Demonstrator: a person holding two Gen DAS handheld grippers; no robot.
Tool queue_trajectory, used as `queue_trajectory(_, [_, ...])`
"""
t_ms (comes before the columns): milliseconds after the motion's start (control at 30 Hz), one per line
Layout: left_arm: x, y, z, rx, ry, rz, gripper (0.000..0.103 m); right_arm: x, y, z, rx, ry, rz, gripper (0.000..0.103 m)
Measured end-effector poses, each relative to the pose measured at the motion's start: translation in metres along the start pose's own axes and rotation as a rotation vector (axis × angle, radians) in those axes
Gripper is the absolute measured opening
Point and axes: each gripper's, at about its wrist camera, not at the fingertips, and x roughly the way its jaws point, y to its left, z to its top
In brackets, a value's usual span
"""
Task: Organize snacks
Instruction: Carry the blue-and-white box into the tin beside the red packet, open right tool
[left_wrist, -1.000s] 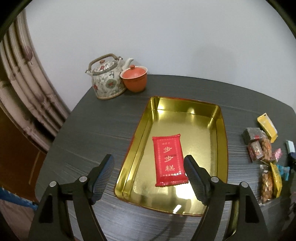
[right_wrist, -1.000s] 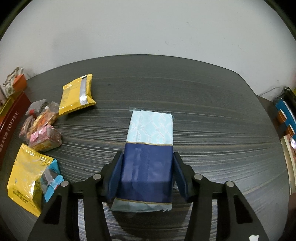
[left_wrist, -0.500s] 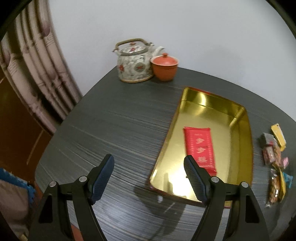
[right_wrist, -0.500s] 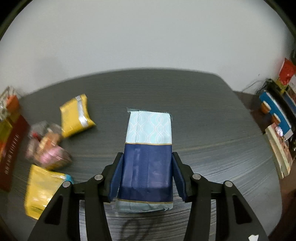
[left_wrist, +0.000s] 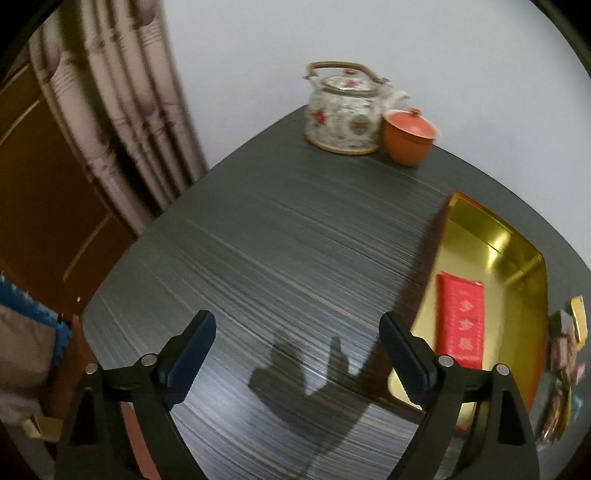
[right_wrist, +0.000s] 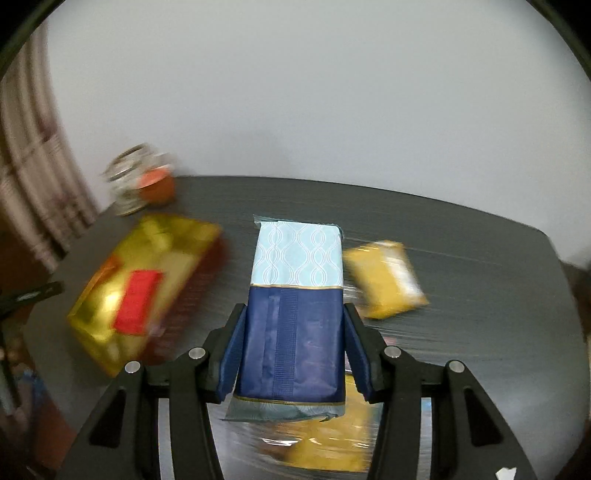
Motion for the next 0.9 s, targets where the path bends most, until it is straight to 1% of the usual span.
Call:
queue_trajectory(100, [0.001,0.009,0.002,-0.030,-0.003,0.018,0.091,0.015,0.047,0.009,-0.069,0.025,0.055,0.046])
queue_trajectory(167, [0.002,0.013,0.002,-0.043,-0.003,0.021,0.091,0.025,0.070,0.014,-0.111,0.030,0.072,0.047])
queue_trajectory(300, [0.003,0.015,0.002,-0.049,0.001,0.012,0.091,0.060,0.109,0.020,-0.155,0.080,0.094,0.047])
queue_trajectory(433, [0.005,0.015,0.002,-0.054,0.007,0.003,0.091,0.087,0.131,0.022,-0.190,0.127,0.086,0.047])
queue_trajectory(567, [0.007,0.013,0.003,-0.058,0.004,-0.015,0.091,0.106,0.145,0.023,-0.204,0.150,0.080,0.047])
queue_trajectory(700, [0.008,0.011,0.004,-0.053,0.004,-0.024,0.091,0.115,0.153,0.021,-0.222,0.167,0.067,0.047])
queue_trajectory(800, [0.011,0.011,0.003,-0.074,0.033,-0.067,0.091,0.121,0.154,0.021,-0.222,0.179,0.061,0.047])
queue_trajectory(900, [0.013,0.010,0.003,-0.068,0.034,-0.065,0.091,0.123,0.155,0.022,-0.226,0.169,0.048,0.047])
